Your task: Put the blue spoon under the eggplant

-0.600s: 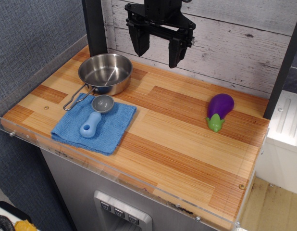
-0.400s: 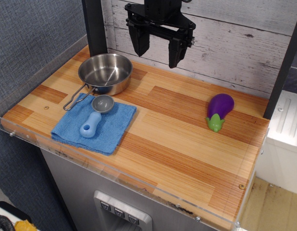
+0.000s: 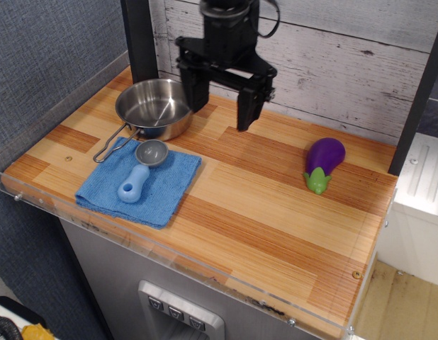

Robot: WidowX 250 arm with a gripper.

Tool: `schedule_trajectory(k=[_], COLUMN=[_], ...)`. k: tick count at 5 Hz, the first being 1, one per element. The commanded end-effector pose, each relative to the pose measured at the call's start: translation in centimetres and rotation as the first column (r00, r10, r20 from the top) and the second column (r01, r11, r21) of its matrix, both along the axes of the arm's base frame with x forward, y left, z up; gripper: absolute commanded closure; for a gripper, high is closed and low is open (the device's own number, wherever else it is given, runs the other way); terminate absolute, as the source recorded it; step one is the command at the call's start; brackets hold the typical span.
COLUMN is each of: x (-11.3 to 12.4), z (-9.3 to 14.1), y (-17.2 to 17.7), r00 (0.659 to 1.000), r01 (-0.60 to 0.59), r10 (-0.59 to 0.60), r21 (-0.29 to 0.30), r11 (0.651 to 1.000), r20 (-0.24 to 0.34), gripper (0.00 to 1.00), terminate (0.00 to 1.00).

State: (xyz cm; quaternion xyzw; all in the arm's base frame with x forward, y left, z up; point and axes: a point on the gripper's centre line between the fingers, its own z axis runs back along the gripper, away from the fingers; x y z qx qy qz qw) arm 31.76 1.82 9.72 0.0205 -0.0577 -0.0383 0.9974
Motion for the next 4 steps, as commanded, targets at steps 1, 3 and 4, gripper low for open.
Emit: schedule_trajectory(k=[1,3,4], x=[-3.5,-5.0,-5.4], z=[2.4,-1.1,-3.2], y=[2.7,6.4,7.5], r00=[0.995,0.995,0.995], r01=[-0.031,-0.102,-0.101], r10=[0.029,0.101,0.102], r21=[0.02,0.014,0.02], r11=[0.999,0.995,0.995], r20=[0.097,0.025,-0.02], gripper=[0.0,0.0,0.0], terminate=[0.0,0.0,0.0])
